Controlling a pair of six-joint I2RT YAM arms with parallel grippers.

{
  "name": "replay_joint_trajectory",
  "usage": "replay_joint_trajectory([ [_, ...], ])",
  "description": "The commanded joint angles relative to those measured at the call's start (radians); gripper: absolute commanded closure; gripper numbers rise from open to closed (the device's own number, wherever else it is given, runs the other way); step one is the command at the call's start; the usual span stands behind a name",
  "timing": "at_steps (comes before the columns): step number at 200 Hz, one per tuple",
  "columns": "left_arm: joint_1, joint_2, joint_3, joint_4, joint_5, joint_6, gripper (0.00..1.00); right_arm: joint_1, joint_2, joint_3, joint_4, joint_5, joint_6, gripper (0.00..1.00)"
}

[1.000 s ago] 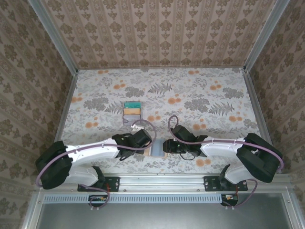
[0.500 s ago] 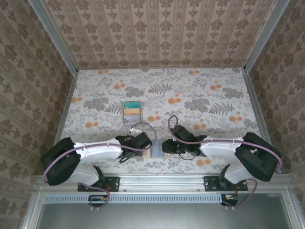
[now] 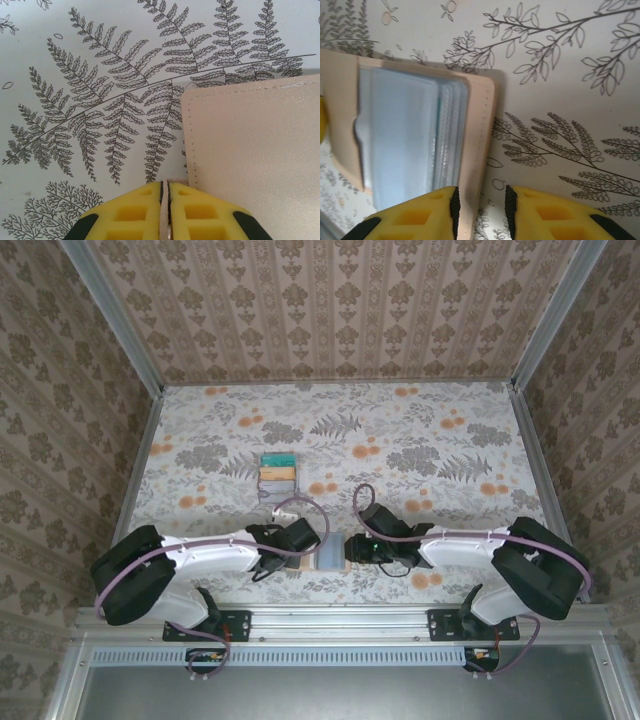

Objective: Take the credit cards out of the card holder

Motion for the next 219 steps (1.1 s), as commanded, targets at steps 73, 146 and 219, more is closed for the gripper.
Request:
replay_joint_trajectory([
  [73,-0.001,0.026,-0.025,0.052,0.025,-0.016,0.91,0.0,0.028,0.004,0.142,-0.109,0.024,0.87],
  [146,-0.001,0.03,-0.024,0.092,0.038,-0.005,0.91,0.001,-0.129,0.049,0.05,-0.118,0.004,1.0],
  [219,-0.001,0.051,-0.019,0.152,0.065,0.018,0.92,0.063,-0.092,0.222,-0.134,-0.056,-0.027,1.0],
])
